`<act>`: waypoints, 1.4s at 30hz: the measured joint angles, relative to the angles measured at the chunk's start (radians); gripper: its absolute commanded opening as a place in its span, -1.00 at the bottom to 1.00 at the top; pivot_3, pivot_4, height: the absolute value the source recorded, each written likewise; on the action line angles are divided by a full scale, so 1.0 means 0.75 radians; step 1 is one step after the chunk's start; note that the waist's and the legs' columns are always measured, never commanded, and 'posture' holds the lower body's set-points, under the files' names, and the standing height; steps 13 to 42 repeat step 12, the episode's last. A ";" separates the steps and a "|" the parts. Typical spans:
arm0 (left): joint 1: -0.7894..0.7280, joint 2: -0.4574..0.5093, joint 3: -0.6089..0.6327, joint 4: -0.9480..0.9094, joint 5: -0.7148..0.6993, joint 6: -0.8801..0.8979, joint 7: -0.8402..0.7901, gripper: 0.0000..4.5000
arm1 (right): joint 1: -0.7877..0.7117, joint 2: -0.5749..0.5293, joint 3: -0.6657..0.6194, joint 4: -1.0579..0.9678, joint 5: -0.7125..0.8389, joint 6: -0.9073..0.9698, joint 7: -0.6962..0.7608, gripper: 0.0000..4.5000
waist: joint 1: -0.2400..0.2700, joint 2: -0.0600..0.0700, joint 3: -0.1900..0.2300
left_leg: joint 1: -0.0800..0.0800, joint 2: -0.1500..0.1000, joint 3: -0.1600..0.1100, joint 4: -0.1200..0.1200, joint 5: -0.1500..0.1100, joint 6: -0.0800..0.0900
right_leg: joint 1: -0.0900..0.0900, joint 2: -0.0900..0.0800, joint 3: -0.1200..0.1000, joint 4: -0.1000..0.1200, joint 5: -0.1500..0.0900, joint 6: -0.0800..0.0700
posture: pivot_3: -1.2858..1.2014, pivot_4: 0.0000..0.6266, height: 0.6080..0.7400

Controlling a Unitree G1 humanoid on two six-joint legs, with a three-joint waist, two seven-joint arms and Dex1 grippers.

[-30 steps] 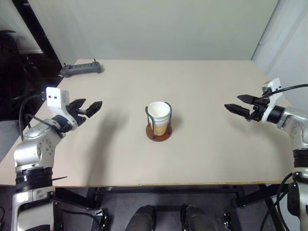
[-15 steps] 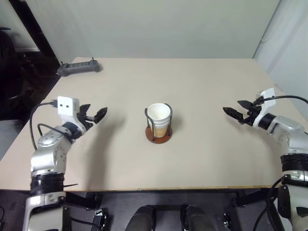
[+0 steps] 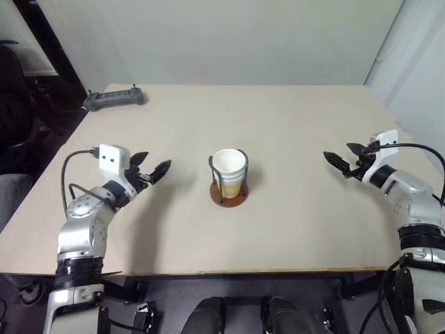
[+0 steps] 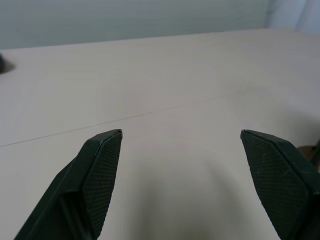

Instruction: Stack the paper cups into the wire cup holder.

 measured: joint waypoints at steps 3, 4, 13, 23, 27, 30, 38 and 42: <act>-0.004 -0.006 0.020 0.000 0.000 -0.017 0.032 0.80 | -0.001 0.016 0.000 0.001 -0.003 -0.006 -0.005 1.00 | 0.000 0.000 0.000 | 0.000 0.000 0.000 0.000 0.000 0.000 | 0.000 0.000 0.000 0.000 0.000 0.000 | 0.03 -0.52 1.00; -0.007 -0.012 0.021 0.001 0.001 -0.018 0.043 0.80 | -0.004 0.022 0.001 0.003 -0.007 -0.008 -0.008 1.00 | 0.001 0.000 0.000 | 0.000 0.000 0.000 0.000 0.000 0.000 | 0.000 0.000 0.000 0.000 0.000 0.000 | 0.03 -0.52 1.00; -0.054 -0.039 0.009 0.002 0.004 -0.020 0.079 0.80 | -0.042 0.053 0.009 0.020 -0.039 -0.043 -0.014 1.00 | 0.001 0.000 0.000 | 0.000 0.000 0.000 0.000 0.000 0.000 | 0.000 0.000 0.000 -0.001 0.000 0.000 | 0.03 -0.52 1.00; -0.054 -0.039 0.009 0.002 0.004 -0.020 0.079 0.80 | -0.042 0.053 0.009 0.020 -0.039 -0.043 -0.014 1.00 | 0.001 0.000 0.000 | 0.000 0.000 0.000 0.000 0.000 0.000 | 0.000 0.000 0.000 -0.001 0.000 0.000 | 0.03 -0.52 1.00; -0.054 -0.039 0.009 0.002 0.004 -0.020 0.079 0.80 | -0.042 0.053 0.009 0.020 -0.039 -0.043 -0.014 1.00 | 0.001 0.000 0.000 | 0.000 0.000 0.000 0.000 0.000 0.000 | 0.000 0.000 0.000 -0.001 0.000 0.000 | 0.03 -0.52 1.00; -0.054 -0.039 0.009 0.002 0.004 -0.020 0.079 0.80 | -0.042 0.053 0.009 0.020 -0.039 -0.043 -0.014 1.00 | 0.001 0.000 0.000 | 0.000 0.000 0.000 0.000 0.000 0.000 | 0.000 0.000 0.000 -0.001 0.000 0.000 | 0.03 -0.52 1.00; -0.054 -0.039 0.009 0.002 0.004 -0.020 0.079 0.80 | -0.042 0.053 0.009 0.020 -0.039 -0.043 -0.014 1.00 | 0.001 0.000 0.000 | 0.000 0.000 0.000 0.000 0.000 0.000 | 0.000 0.000 0.000 -0.001 0.000 0.000 | 0.03 -0.52 1.00; -0.054 -0.039 0.009 0.002 0.004 -0.020 0.079 0.80 | -0.042 0.053 0.009 0.020 -0.039 -0.043 -0.014 1.00 | 0.001 0.000 0.000 | 0.000 0.000 0.000 0.000 0.000 0.000 | 0.000 0.000 0.000 -0.001 0.000 0.000 | 0.03 -0.52 1.00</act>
